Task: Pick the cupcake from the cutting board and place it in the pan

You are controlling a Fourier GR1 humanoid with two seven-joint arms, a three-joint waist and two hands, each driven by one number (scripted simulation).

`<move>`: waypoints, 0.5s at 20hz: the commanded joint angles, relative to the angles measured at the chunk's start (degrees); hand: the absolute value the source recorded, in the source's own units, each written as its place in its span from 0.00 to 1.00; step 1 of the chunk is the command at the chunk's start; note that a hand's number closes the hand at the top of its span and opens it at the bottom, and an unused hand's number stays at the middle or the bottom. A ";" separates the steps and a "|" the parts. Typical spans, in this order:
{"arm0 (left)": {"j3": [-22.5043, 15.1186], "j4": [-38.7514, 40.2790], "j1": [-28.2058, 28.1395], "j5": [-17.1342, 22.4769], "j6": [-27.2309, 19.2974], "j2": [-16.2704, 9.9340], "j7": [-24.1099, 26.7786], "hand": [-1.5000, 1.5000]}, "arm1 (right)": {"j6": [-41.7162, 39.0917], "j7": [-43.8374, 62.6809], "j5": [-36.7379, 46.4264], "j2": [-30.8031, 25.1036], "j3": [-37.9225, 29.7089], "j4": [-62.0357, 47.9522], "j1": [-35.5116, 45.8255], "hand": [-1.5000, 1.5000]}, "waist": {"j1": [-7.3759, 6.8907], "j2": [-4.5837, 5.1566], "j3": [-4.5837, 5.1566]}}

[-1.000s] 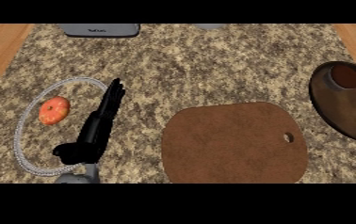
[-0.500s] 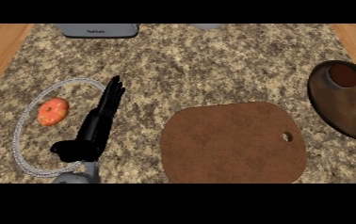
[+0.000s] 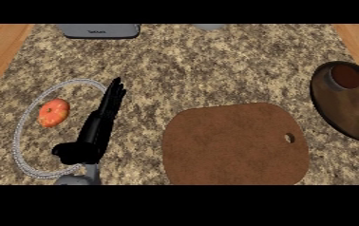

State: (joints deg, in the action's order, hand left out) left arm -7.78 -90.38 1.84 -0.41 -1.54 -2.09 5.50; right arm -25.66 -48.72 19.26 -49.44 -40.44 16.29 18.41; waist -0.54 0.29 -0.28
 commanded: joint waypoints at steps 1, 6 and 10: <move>-0.96 0.46 -0.80 -0.36 -0.05 1.03 1.44 0.50 | -8.72 -6.99 -0.64 -2.80 0.64 -0.49 -0.93 0.00 | -0.03 -0.03 0.06; 1.92 1.70 0.48 0.58 1.04 -1.10 1.90 0.50 | -5.53 -8.61 -0.76 -0.49 2.45 0.06 -2.59 0.00 | 0.13 -0.03 0.10; 1.65 1.39 -0.61 0.99 1.72 -1.10 1.79 0.50 | -5.00 -8.91 -1.72 -2.86 2.47 0.02 -2.30 0.00 | -0.07 -0.02 0.06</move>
State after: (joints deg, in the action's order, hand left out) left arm -6.69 -90.00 1.75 0.27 -0.50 -2.81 6.10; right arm -23.60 -50.43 18.19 -50.46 -38.05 17.18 16.28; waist -0.51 0.25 -0.25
